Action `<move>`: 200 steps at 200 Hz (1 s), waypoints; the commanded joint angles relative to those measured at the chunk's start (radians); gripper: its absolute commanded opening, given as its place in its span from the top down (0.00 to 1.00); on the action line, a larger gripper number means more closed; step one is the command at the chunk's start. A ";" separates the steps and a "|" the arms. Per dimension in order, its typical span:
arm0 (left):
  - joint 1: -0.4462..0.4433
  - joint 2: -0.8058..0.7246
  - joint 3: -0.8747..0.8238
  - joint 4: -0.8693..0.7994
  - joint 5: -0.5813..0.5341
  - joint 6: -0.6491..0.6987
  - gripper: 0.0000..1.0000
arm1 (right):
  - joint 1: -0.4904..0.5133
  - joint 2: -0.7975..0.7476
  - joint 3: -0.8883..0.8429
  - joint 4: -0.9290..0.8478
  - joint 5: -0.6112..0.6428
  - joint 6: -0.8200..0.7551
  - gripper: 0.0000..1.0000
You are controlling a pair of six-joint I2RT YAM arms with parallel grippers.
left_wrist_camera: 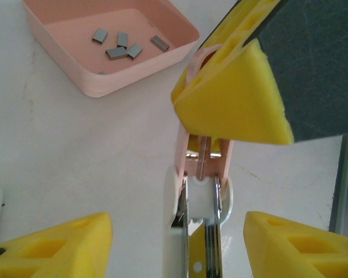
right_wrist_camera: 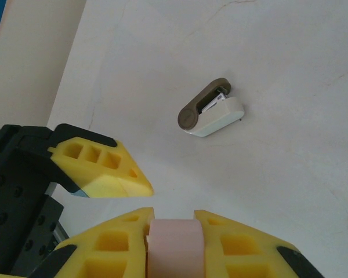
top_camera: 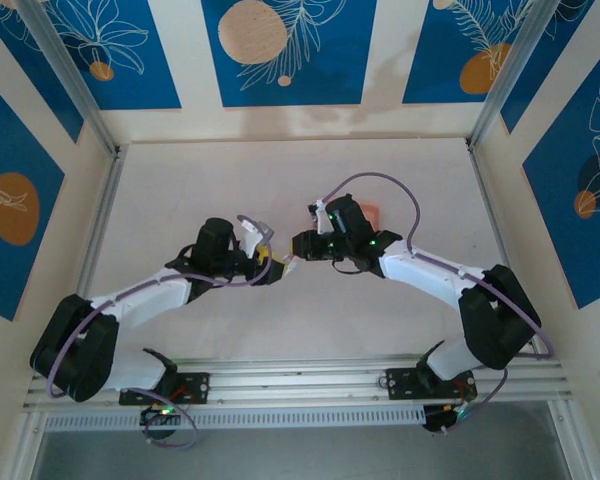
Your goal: Load the staples into the stapler
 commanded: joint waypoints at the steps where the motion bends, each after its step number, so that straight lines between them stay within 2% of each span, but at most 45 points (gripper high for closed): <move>1: -0.017 0.017 0.036 0.032 0.047 -0.004 0.41 | 0.006 0.014 0.050 -0.003 -0.047 0.018 0.84; 54: -0.028 0.042 0.051 0.035 0.020 -0.007 0.46 | 0.006 0.010 0.049 0.032 -0.062 0.027 0.84; 118: -0.039 0.063 0.059 0.058 0.007 -0.022 0.70 | 0.005 0.005 0.030 0.054 -0.069 0.033 0.84; 127: -0.039 0.057 0.058 0.055 -0.008 -0.026 0.77 | 0.004 -0.001 0.027 0.051 -0.060 0.032 0.83; 138: -0.043 0.055 0.070 0.030 -0.035 -0.035 0.84 | 0.002 -0.015 0.020 0.041 -0.032 0.032 0.78; 154: -0.071 0.057 0.091 -0.018 -0.098 -0.049 0.84 | -0.009 -0.055 0.001 0.024 0.020 0.026 0.64; 168: -0.113 0.064 0.094 -0.018 -0.200 -0.084 0.84 | -0.025 -0.099 -0.022 0.012 0.062 0.018 0.52; 185: -0.157 0.086 0.103 -0.044 -0.325 -0.150 0.86 | -0.047 -0.158 -0.044 -0.029 0.120 0.010 0.47; 200: -0.181 0.109 0.123 -0.107 -0.434 -0.235 0.90 | -0.053 -0.214 -0.058 -0.097 0.234 0.020 0.47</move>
